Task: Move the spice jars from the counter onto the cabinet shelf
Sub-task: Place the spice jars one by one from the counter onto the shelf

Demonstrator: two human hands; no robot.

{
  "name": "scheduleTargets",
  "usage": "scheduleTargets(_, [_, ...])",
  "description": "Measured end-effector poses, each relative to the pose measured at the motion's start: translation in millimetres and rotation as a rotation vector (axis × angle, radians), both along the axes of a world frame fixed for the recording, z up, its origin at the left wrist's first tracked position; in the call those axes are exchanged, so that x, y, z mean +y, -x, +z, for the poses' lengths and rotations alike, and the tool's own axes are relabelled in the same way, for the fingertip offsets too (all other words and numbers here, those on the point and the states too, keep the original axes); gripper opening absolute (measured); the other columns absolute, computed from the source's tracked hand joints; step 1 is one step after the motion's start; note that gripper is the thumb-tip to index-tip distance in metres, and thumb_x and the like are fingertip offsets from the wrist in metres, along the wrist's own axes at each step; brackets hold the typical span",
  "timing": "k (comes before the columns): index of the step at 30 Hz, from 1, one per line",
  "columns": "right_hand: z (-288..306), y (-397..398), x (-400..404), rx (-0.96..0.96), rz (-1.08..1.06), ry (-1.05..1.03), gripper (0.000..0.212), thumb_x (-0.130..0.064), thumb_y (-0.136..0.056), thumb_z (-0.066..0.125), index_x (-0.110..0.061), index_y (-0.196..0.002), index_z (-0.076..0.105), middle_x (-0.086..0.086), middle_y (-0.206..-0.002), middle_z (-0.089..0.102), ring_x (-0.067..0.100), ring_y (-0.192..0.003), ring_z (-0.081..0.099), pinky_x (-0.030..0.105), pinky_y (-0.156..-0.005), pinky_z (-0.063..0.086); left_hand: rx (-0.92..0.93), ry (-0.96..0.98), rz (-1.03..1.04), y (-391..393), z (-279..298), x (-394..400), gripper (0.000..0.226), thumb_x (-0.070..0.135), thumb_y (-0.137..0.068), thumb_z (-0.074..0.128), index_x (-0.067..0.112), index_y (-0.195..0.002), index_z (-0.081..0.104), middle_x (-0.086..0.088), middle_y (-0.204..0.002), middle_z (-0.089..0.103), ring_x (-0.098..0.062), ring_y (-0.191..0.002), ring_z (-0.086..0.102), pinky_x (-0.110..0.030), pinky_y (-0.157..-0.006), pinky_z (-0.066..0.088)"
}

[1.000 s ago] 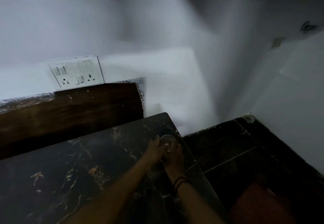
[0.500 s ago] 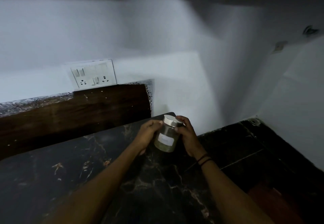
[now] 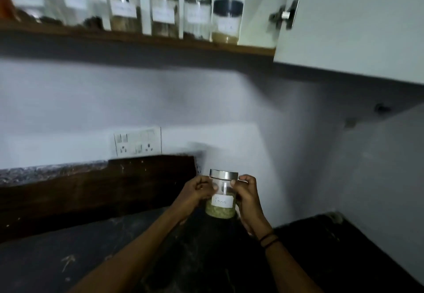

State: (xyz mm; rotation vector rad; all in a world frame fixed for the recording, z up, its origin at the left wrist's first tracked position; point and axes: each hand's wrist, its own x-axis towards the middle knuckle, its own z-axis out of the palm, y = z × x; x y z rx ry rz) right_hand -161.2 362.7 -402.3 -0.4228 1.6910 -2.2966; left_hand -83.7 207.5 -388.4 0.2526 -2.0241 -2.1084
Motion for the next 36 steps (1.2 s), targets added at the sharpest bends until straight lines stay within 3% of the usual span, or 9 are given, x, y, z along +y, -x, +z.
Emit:
scheduleTargets(7, [144,18,-4,0.428,-0.183,0.015,0.024,-0.039,-0.085,0.066,-0.02,-0.096,0.055,-0.012,-0.089,0.067,0.007,-0.083,0.065,0.023,-0.065,0.055,0.308,0.162,0.097,40,145,4,0.042,0.029,-0.075,0.076,0.017,-0.115,0.067,-0.008,-0.114,0.073,-0.023,-0.104,0.071,-0.041,-0.089,0.06])
scheduleTargets(9, [183,22,-1,0.538,-0.2,-0.004,0.027,-0.039,-0.082,0.062,-0.028,-0.106,0.056,-0.009,-0.108,0.065,0.008,-0.098,0.065,0.026,-0.074,0.057,0.392,0.21,0.124,48,187,7,0.045,0.034,-0.076,0.076,0.021,-0.118,0.066,-0.003,-0.116,0.072,-0.019,-0.105,0.07,-0.039,-0.091,0.059])
scheduleTargets(13, [244,26,1,0.756,-0.239,-0.105,0.053,-0.025,-0.08,0.063,-0.038,-0.129,0.047,-0.025,-0.119,0.055,-0.009,-0.101,0.058,0.009,-0.07,0.052,0.502,0.28,0.186,58,252,16,0.051,0.042,-0.081,0.073,0.025,-0.126,0.059,0.003,-0.122,0.068,-0.014,-0.109,0.067,-0.035,-0.091,0.059])
scheduleTargets(16, [282,37,-4,0.869,-0.318,-0.189,0.064,-0.01,-0.083,0.066,-0.029,-0.139,0.044,-0.003,-0.127,0.055,0.008,-0.105,0.061,0.025,-0.079,0.058,0.57,0.334,0.217,66,290,22,0.049,0.041,-0.083,0.072,0.024,-0.127,0.057,0.006,-0.12,0.068,-0.012,-0.107,0.066,-0.027,-0.085,0.058])
scheduleTargets(18, [301,47,-9,0.889,-0.357,-0.24,0.068,-0.01,-0.084,0.065,-0.022,-0.146,0.039,0.01,-0.132,0.052,0.02,-0.107,0.06,0.036,-0.084,0.059,0.589,0.36,0.248,74,311,25,0.052,0.039,-0.084,0.072,0.021,-0.129,0.055,0.003,-0.122,0.066,-0.014,-0.109,0.064,-0.028,-0.087,0.057])
scheduleTargets(22, [327,68,-18,0.9,-0.467,-0.223,0.074,-0.016,-0.087,0.066,-0.025,-0.151,0.03,0.005,-0.131,0.048,0.015,-0.103,0.055,0.01,-0.071,0.044,0.62,0.489,0.386,98,347,28,0.053,0.038,-0.085,0.071,0.015,-0.13,0.056,0.0,-0.122,0.063,-0.02,-0.111,0.061,-0.038,-0.097,0.053])
scheduleTargets(26, [346,90,-28,0.893,-0.49,-0.155,0.066,-0.016,-0.085,0.069,-0.02,-0.142,0.037,0.008,-0.126,0.055,0.024,-0.109,0.058,0.036,-0.088,0.053,0.598,0.614,0.412,126,368,28,0.048,0.035,-0.09,0.065,0.011,-0.131,0.055,-0.012,-0.126,0.061,-0.026,-0.111,0.061,-0.045,-0.098,0.051])
scheduleTargets(32, [350,127,-34,0.872,-0.542,-0.126,0.055,-0.021,-0.089,0.067,-0.018,-0.136,0.038,0.007,-0.125,0.054,0.024,-0.11,0.058,0.04,-0.093,0.052,0.554,0.734,0.341,160,371,27,0.034,0.019,-0.094,0.053,0.007,-0.125,0.054,-0.017,-0.124,0.059,-0.031,-0.115,0.057,-0.046,-0.1,0.048])
scheduleTargets(36, [359,146,-42,0.876,-0.529,-0.175,0.053,-0.016,-0.086,0.068,-0.017,-0.132,0.04,0.008,-0.124,0.055,0.025,-0.109,0.057,0.035,-0.089,0.049,0.487,0.821,0.3,175,376,20,0.049,0.013,-0.094,0.048,0.008,-0.142,0.039,-0.017,-0.137,0.053,-0.032,-0.126,0.052,-0.044,-0.107,0.043])
